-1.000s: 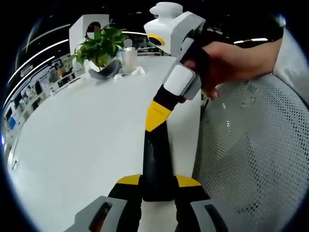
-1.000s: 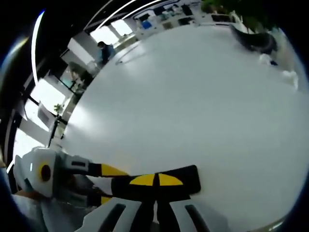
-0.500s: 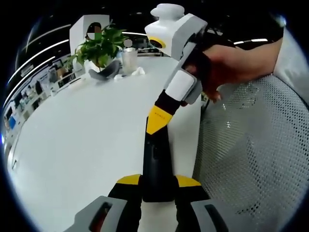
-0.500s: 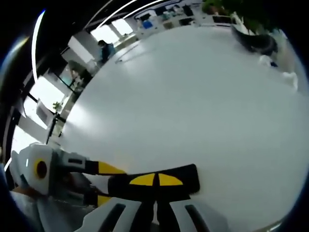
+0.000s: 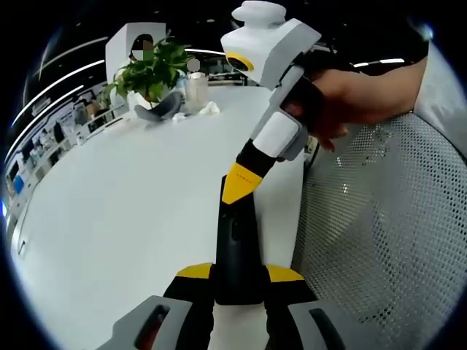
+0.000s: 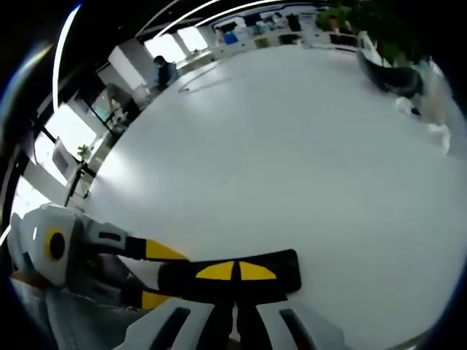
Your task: Press the specified remote control buttons in sequence, fully releasing each button before pressing the next.
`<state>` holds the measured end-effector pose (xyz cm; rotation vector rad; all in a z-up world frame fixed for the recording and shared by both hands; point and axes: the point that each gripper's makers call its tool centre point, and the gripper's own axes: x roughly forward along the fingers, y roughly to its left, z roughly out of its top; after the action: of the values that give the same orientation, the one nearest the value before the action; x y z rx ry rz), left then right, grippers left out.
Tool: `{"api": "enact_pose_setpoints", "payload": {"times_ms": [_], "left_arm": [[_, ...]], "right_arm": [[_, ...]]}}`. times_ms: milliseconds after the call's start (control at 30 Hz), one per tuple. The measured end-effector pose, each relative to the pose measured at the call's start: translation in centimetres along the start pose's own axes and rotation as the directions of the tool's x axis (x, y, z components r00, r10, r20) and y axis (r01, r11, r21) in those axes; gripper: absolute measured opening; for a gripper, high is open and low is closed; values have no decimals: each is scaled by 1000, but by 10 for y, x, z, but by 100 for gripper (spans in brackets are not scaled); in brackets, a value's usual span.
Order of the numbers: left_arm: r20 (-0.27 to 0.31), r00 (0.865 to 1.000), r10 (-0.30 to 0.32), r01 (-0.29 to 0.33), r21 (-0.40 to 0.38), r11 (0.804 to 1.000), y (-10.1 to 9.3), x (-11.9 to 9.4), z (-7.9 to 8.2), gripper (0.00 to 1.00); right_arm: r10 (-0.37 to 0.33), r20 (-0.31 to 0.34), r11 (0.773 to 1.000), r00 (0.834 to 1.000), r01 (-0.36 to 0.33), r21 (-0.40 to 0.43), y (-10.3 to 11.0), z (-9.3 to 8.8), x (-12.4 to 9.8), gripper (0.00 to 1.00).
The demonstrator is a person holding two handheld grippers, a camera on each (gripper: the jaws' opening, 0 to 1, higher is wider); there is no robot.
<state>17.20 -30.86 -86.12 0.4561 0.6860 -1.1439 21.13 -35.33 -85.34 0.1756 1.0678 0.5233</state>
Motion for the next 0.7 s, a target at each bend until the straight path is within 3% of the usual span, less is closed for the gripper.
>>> {"api": "enact_pose_setpoints", "payload": {"times_ms": [167,467,700], "left_arm": [[0,1000,1,-1,0,1000,1,0,0,25],[-1,1000,0,0,6,1000,1,0,0,25],[0,1000,-1,1,7,1000,0,0,0,25]], "right_arm": [[-8,4,1000,1000,8,2,0,0,0,0],[33,-2,995,999,-33,98,-1,2,-2,0],[11,0,997,1000,-11,81,-4,2,-2,0]]}}
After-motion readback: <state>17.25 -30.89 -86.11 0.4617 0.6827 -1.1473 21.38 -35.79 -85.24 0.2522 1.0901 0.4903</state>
